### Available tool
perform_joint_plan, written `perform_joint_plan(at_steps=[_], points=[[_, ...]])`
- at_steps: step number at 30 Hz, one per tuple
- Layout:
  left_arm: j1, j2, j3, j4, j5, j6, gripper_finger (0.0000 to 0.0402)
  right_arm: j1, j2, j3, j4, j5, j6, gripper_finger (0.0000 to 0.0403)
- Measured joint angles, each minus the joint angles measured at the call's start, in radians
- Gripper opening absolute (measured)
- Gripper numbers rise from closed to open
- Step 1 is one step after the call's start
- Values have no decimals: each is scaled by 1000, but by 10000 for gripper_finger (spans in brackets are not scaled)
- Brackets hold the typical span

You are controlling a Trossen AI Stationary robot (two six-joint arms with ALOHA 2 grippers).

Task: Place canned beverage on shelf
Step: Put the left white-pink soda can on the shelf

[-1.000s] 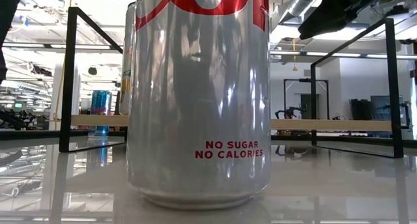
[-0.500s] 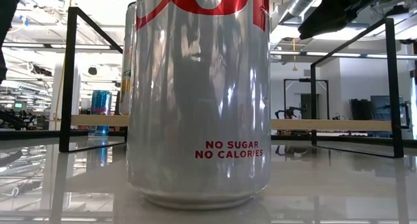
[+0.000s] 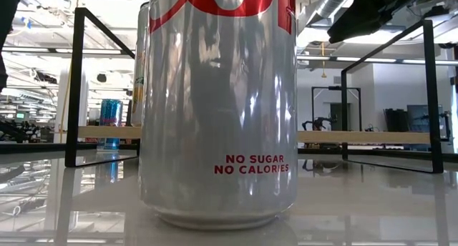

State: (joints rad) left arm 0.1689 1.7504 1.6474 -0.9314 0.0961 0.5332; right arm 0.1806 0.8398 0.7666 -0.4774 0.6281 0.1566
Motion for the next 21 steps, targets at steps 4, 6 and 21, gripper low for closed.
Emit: perform_joint_plan(at_steps=[4, 6, 21], points=[[0, 0, 0, 0, 0, -7, 247, 0, 0, 0, 1, 0, 0, 324], [0, 0, 0, 4, 0, -8, 249, 0, 0, 0, 1, 0, 0, 324], [-3, 0, 0, 44, 0, -30, 262, 0, 0, 0, 1, 0, 0, 324]])
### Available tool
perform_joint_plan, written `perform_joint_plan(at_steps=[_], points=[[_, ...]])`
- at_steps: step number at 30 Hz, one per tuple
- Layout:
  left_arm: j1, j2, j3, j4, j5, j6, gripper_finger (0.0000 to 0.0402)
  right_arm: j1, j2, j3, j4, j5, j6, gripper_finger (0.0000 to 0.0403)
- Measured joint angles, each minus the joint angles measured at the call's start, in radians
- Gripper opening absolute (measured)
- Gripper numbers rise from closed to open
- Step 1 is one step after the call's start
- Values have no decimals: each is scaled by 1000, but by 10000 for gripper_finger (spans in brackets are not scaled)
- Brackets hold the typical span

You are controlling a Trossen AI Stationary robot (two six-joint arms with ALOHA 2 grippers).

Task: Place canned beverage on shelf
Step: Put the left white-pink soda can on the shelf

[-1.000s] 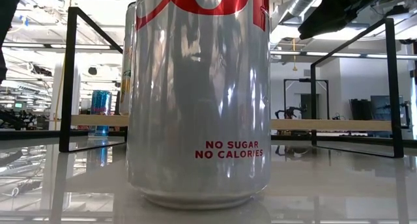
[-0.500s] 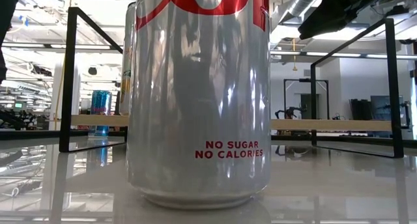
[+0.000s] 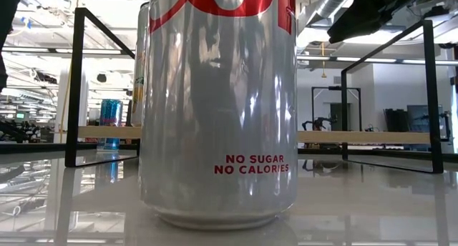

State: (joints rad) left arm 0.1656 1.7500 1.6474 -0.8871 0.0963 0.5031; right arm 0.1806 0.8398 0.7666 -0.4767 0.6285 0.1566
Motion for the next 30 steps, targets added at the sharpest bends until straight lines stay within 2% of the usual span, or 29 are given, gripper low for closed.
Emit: perform_joint_plan(at_steps=[30], points=[[-20, -3, 0, -28, -31, -11, 264, 0, 0, 0, 0, 0, 0, 324]])
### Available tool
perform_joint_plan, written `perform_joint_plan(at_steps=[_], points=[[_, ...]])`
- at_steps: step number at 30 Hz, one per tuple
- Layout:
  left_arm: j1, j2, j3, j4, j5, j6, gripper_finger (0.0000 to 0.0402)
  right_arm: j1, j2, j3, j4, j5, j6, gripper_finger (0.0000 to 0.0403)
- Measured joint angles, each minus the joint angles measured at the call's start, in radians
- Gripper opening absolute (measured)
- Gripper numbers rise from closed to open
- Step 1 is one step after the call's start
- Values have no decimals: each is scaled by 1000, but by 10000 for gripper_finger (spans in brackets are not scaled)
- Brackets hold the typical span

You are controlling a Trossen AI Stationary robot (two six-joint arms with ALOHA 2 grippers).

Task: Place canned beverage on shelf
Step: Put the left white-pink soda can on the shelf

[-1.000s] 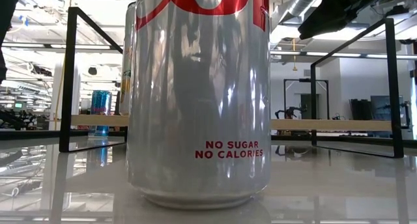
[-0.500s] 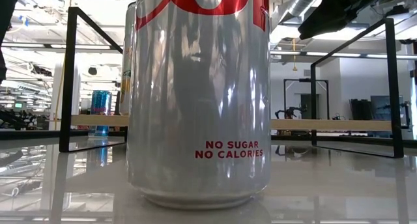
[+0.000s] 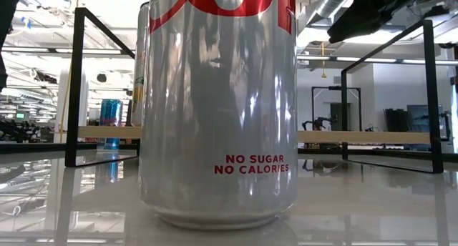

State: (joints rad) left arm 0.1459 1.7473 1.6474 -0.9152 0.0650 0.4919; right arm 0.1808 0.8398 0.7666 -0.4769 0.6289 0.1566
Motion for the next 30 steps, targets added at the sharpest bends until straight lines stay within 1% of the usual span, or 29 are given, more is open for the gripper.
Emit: perform_joint_plan(at_steps=[3, 8, 13, 17, 22, 28, 30], points=[[0, 0, 0, -8, -1, 0, 275, 0, 0, 0, 0, 0, 0, 324], [0, 0, -1, -38, -1, -6, 309, 0, 0, 0, 0, 0, 0, 324], [0, 0, 19, -45, -2, -1, 320, 0, 0, 0, 0, 0, 0, 324], [0, -1, 70, -49, -5, 0, 319, 0, 0, 0, 0, 0, 0, 324], [0, -1, 169, -88, -49, 0, 319, 0, 0, 0, 0, 0, 0, 324], [0, -2, 284, -184, -48, -30, 318, 0, 0, 0, 0, 0, 1, 324], [0, -1, 317, -244, -47, -54, 318, 0, 0, 0, 5, 0, 3, 324]])
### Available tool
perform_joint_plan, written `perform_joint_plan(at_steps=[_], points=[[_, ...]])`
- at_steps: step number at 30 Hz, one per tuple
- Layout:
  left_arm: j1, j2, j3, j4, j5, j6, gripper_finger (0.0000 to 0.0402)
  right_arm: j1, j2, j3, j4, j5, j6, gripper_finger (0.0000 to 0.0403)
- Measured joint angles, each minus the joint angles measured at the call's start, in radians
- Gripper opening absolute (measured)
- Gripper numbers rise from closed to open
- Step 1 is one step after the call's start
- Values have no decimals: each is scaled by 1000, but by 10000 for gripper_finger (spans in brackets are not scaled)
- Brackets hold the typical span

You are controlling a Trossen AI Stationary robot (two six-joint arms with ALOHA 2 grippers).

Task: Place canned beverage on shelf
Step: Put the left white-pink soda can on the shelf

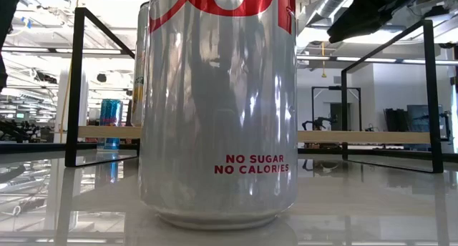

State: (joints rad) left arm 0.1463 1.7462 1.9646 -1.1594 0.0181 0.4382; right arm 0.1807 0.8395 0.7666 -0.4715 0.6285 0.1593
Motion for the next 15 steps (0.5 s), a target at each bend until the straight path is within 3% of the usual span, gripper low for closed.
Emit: perform_joint_plan(at_steps=[3, 8, 15], points=[[0, 0, 48, -104, -13, -51, 318, 0, 24, 0, 60, -28, -1, 324], [-2, -17, 97, -288, -88, -154, 318, 0, 112, 1, 238, -175, -131, 324], [-2, -187, -19, -296, -90, -230, 318, -29, 290, 63, 454, -197, -262, 324]])
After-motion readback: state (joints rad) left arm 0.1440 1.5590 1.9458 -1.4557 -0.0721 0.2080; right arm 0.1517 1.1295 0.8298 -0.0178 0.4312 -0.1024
